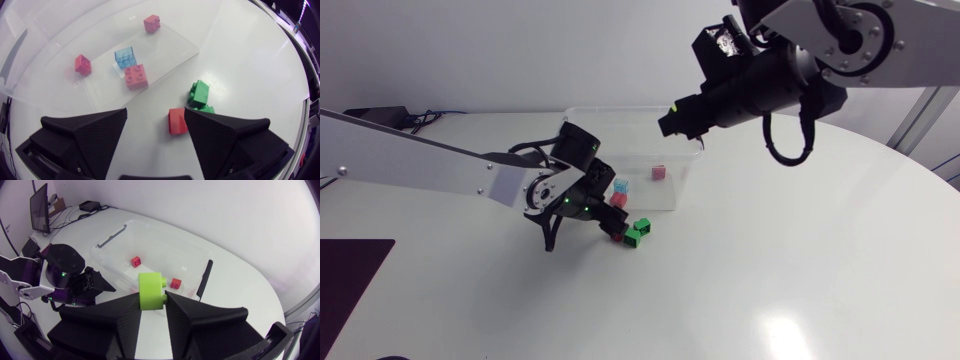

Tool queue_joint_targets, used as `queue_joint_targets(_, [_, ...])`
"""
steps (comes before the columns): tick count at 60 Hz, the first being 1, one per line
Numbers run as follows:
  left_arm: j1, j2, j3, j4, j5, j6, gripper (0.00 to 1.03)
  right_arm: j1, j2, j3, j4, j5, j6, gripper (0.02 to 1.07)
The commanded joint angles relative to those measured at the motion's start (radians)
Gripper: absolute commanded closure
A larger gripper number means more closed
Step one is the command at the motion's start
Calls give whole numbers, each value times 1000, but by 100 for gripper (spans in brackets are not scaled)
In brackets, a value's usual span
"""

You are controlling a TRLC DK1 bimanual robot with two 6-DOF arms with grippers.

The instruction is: Place the duplo bricks in the container

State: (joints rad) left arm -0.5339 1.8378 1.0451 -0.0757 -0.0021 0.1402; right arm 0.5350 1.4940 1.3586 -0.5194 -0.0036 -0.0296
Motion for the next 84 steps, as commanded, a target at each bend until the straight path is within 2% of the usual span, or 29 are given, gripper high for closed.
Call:
queue_joint_targets(1, [6,26,-19,14,-1,24,25,-3,31,42,12,-6,20,82])
queue_joint_targets(84, [-31,80,20,-72,5,32,25,-70,107,91,25,-39,17,82])
